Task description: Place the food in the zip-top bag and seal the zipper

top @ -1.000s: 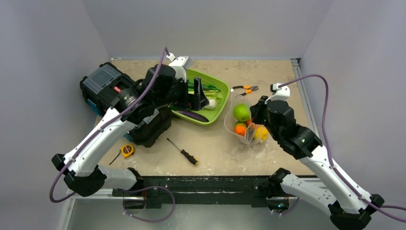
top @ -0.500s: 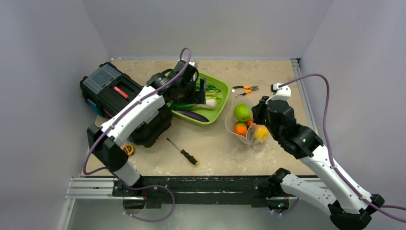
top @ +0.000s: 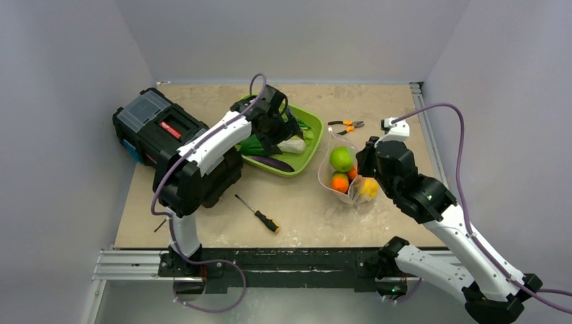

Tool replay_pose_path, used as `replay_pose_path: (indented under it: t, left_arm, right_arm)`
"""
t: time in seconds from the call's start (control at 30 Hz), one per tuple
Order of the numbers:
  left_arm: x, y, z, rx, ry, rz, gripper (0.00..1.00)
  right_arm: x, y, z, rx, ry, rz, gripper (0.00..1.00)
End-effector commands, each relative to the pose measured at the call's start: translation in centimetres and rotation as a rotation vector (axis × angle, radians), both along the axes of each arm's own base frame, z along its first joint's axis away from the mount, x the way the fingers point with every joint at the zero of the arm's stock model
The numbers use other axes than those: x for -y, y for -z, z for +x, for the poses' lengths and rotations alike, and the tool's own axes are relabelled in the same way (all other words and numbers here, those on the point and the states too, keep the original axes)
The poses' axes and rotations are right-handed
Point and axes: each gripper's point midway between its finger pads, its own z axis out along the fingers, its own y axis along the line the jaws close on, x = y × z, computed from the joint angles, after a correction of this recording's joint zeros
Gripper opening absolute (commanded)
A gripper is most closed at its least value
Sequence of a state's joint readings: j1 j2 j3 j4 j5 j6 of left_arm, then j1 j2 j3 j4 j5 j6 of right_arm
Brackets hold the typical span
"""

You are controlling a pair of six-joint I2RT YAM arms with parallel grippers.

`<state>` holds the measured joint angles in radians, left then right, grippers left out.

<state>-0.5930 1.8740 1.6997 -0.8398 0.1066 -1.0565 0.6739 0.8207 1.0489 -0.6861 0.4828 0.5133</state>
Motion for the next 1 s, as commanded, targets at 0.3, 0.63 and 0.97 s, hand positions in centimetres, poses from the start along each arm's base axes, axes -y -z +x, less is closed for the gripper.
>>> replay_pose_path:
  t: [0.3, 0.63, 0.97]
  left_arm:
    - [-0.3, 4.5, 5.2, -0.120, -0.503, -0.134, 0.87]
    - [-3.6, 8.1, 8.2, -0.131, -0.705, -0.090, 0.82]
    - [-4.3, 9.6, 8.7, -0.182, -0.759, -0.070, 0.69]
  right_arm:
    - [1.3, -1.6, 0.2, 0.048, 0.035, -0.038, 0.00]
    - [1.6, -0.9, 0.1, 0.036, 0.041, -0.065, 0.00]
    - [1.7, -0.8, 0.5, 0.037, 0.049, -0.084, 0.00]
